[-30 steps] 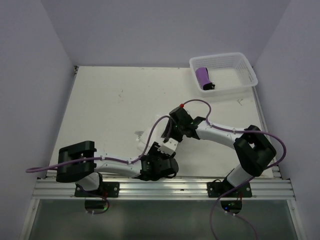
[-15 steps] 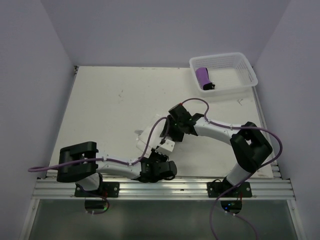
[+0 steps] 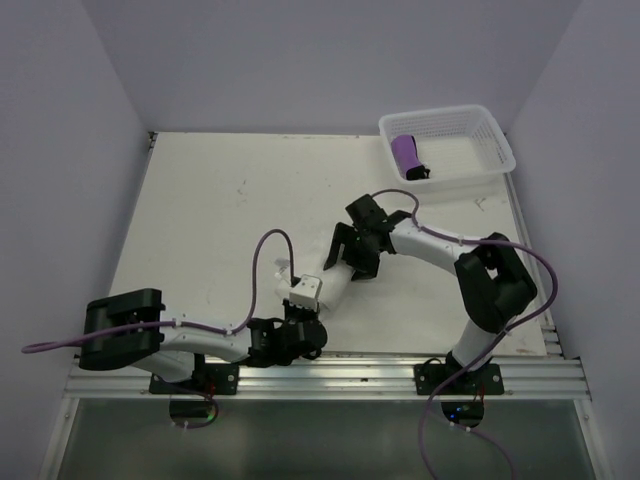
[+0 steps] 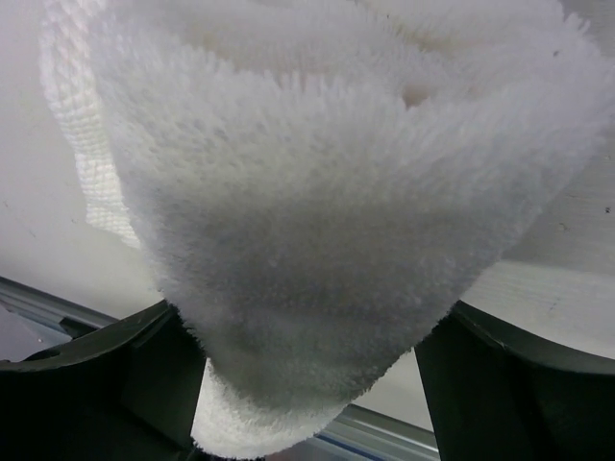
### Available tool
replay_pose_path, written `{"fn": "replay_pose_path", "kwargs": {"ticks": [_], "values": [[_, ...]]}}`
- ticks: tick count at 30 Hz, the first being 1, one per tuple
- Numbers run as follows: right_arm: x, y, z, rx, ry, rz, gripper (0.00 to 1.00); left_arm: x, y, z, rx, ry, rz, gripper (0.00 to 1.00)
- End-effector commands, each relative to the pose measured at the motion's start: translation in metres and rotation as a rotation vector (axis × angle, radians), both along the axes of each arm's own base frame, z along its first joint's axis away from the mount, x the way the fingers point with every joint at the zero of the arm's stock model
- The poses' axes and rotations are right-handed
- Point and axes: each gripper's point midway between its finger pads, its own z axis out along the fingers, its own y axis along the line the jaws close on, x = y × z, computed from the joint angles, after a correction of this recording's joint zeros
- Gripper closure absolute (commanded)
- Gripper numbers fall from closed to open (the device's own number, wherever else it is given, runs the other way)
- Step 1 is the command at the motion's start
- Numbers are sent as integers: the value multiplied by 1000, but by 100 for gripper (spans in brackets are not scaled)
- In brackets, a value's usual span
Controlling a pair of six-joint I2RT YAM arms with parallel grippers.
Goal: Roll the towels
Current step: Roll the towel
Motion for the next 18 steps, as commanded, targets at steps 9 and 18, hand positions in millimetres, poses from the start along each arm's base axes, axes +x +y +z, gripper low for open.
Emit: {"fn": "replay_pose_path", "kwargs": {"ticks": [9,18], "values": [[74,-50,15,-170,-150,-127,14,-23,-3,-14,-176,142,-29,100],[80,-65,7,-235,-154,-141,18,-24,-9,-19,-158,157,-41,100]]}}
